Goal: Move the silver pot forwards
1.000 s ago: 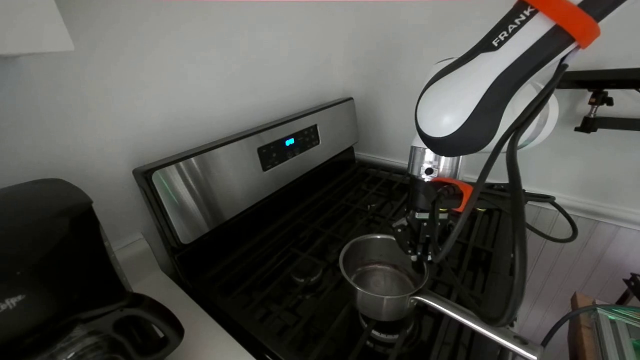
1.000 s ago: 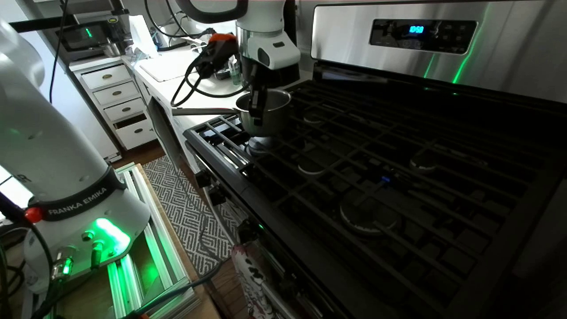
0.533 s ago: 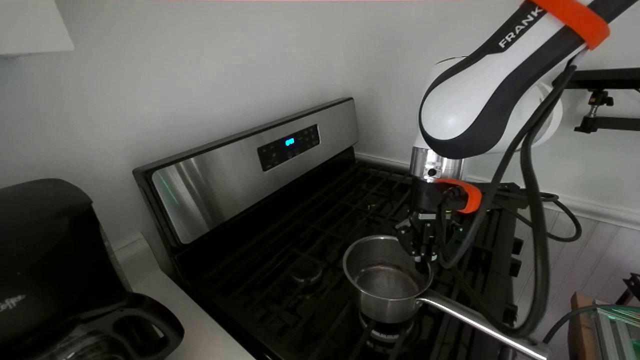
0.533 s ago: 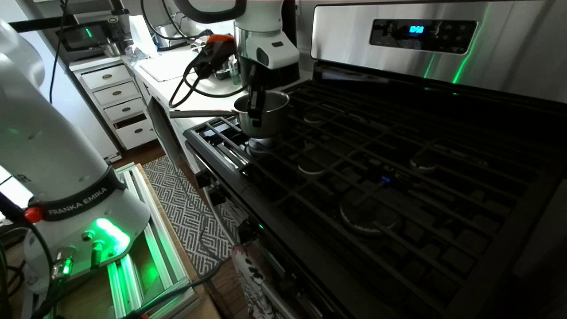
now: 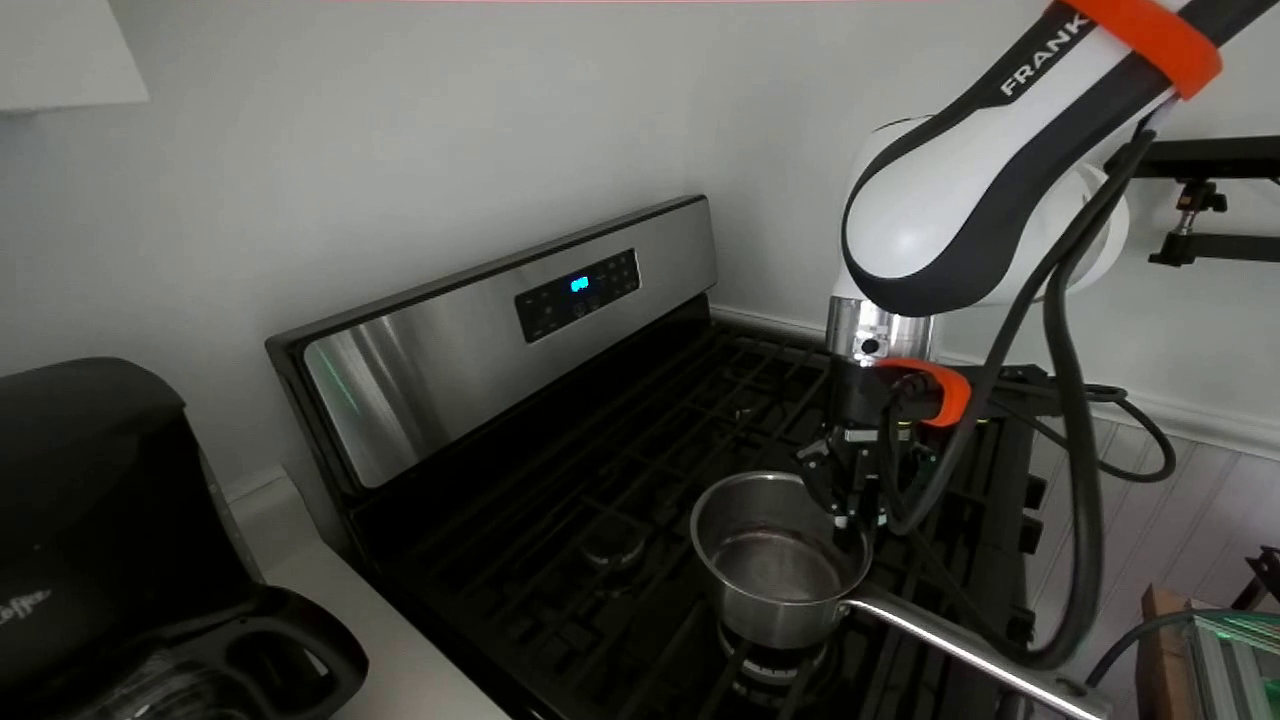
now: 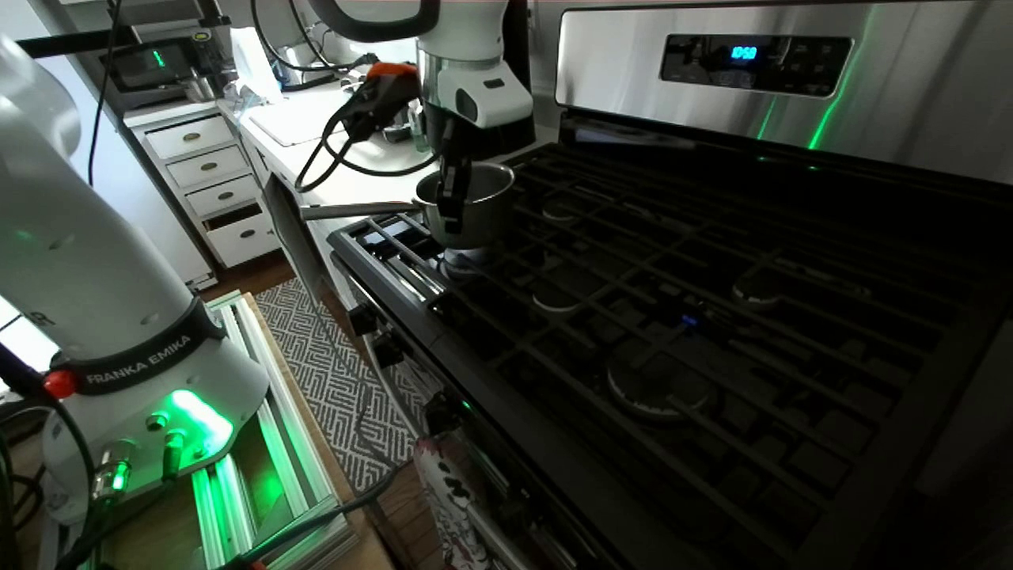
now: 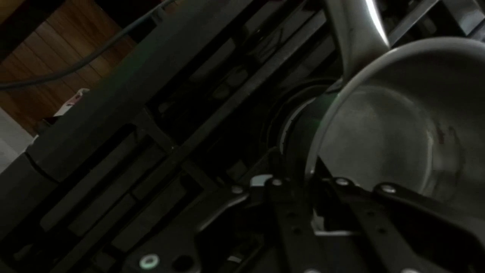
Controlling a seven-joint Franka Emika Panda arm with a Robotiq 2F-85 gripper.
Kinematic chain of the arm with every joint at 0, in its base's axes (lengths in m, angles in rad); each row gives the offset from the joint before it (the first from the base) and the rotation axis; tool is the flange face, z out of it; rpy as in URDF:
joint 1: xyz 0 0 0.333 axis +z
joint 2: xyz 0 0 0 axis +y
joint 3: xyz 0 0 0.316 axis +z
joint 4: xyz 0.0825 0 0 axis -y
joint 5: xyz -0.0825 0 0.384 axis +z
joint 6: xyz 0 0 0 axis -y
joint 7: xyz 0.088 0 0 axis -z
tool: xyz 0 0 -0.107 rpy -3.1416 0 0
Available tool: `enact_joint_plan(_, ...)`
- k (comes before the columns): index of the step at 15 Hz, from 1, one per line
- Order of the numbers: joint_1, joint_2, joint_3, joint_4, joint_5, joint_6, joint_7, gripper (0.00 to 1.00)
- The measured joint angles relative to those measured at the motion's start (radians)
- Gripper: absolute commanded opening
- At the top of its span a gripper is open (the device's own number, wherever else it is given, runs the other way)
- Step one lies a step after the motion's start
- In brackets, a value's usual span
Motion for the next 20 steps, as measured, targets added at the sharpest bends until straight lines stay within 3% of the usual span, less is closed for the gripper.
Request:
enact_joint_plan(7,-0.012,-0.001,-0.002,0.0,0.0,-0.04,0.0,1.0)
enact_joint_plan(15,-0.014,-0.109,-0.006,0.014,-0.005,-0.065,0.004,1.0)
enact_joint_plan(20,-0.027,-0.219,0.022,0.065,-0.093,-0.154,0.06,1.0)
